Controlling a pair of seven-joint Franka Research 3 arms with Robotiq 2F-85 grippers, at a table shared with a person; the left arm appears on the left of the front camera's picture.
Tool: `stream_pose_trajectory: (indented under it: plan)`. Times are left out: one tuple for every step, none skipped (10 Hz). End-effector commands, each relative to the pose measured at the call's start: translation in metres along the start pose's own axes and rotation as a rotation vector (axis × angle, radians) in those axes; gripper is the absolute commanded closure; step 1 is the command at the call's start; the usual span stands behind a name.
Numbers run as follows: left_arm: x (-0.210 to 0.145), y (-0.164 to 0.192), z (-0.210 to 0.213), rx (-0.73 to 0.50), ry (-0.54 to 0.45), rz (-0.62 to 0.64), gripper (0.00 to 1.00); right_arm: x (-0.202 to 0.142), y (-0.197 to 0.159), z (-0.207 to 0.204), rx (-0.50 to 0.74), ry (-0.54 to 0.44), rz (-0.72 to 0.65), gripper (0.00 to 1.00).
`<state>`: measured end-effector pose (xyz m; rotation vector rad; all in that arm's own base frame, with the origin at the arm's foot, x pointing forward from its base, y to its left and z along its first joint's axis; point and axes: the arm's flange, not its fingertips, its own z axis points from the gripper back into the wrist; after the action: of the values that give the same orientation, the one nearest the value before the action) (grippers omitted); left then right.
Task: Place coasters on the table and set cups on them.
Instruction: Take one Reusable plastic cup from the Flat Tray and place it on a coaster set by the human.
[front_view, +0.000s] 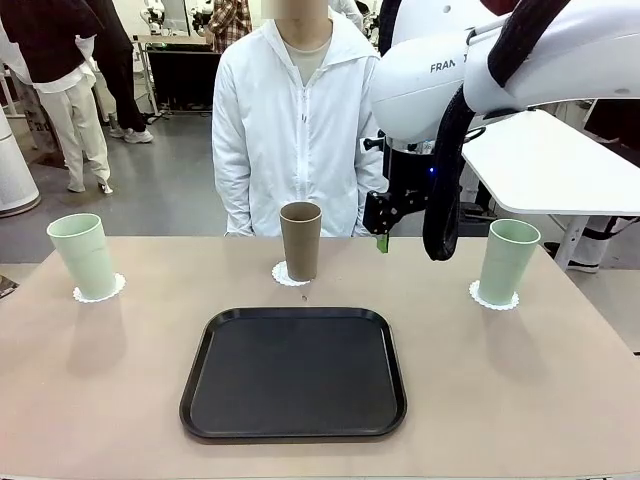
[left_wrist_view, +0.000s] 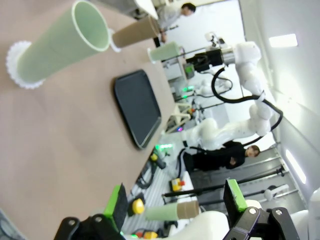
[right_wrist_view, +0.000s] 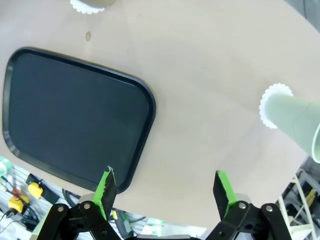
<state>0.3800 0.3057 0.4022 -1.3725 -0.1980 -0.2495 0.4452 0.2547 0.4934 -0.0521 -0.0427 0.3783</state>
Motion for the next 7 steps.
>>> stream_pose_trajectory:
  plan:
    - [0.000, -0.002, 0.001, 0.009, -0.001, 0.004, 0.00, -0.003, -0.003, 0.002, 0.001, -0.030, -0.006, 0.00]
    - [0.000, -0.002, 0.001, 0.009, -0.001, 0.004, 0.00, -0.003, -0.003, 0.002, 0.001, -0.030, -0.006, 0.00]
    - [0.000, -0.002, 0.001, 0.009, -0.001, 0.004, 0.00, 0.000, 0.000, 0.002, 0.000, -0.006, -0.001, 0.00]
    - [0.000, -0.002, 0.001, 0.009, -0.001, 0.004, 0.00, -0.017, -0.040, -0.014, 0.226, -0.017, -0.021, 0.00]
    - [0.000, -0.002, 0.001, 0.009, -0.001, 0.004, 0.00, -0.034, -0.060, -0.015, 0.380, -0.067, -0.005, 0.00]
    - [0.000, -0.002, 0.001, 0.009, -0.001, 0.004, 0.00, -0.056, -0.088, -0.006, 0.516, -0.076, -0.024, 0.00]
    - [0.000, -0.002, 0.001, 0.009, -0.001, 0.004, 0.00, -0.065, -0.129, 0.008, 0.643, -0.092, -0.056, 0.00]
